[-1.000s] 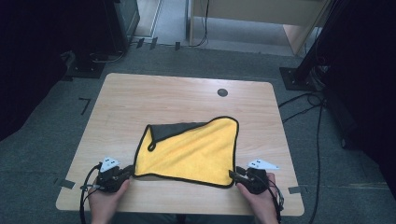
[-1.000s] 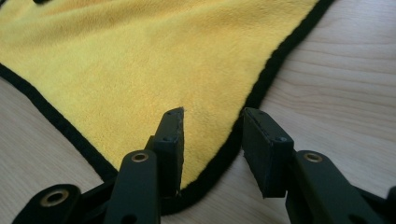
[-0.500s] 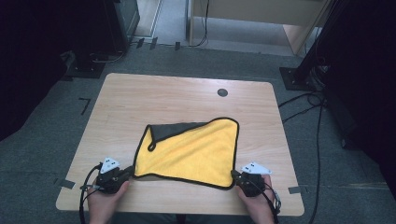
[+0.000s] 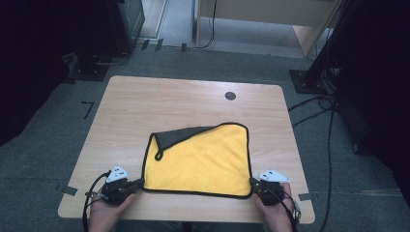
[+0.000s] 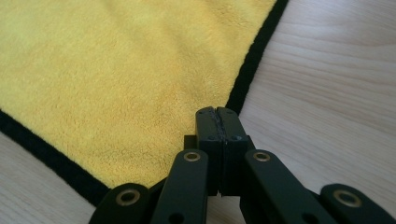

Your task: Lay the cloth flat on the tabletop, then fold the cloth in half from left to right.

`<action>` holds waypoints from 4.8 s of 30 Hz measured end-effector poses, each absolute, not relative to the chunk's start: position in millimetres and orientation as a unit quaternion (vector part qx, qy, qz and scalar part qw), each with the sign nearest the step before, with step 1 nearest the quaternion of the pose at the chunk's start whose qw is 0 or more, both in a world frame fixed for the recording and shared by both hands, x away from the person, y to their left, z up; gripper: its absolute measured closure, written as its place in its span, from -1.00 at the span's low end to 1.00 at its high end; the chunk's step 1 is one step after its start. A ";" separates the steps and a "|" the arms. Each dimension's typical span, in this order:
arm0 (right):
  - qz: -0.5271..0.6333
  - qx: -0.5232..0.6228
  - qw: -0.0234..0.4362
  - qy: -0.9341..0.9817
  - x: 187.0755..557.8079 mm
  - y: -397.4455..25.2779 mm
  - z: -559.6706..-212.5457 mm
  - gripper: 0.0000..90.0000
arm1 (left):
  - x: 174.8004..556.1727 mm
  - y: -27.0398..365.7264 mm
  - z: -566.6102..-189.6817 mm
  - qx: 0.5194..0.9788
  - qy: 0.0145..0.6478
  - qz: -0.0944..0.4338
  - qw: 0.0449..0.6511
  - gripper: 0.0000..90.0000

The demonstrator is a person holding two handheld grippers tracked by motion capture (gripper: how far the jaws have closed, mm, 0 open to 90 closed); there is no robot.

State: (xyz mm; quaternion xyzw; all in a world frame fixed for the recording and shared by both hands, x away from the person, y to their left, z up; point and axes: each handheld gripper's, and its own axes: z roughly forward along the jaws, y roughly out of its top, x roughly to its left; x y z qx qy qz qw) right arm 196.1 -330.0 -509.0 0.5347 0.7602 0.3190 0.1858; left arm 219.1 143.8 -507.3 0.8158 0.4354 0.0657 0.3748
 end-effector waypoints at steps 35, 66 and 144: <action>0.390 0.422 0.111 0.811 316.3 -55.6 -513.5 0.50 | 233.2 140.1 -517.0 0.783 0.475 0.195 0.352 -0.16; 0.431 0.445 0.197 0.760 446.3 -74.8 -458.3 0.24 | 234.7 139.5 -517.2 0.785 0.472 0.198 0.350 -0.17; 0.359 0.386 0.195 0.827 489.1 19.4 -471.8 0.93 | 218.3 170.2 -494.5 0.770 0.484 0.227 0.348 0.95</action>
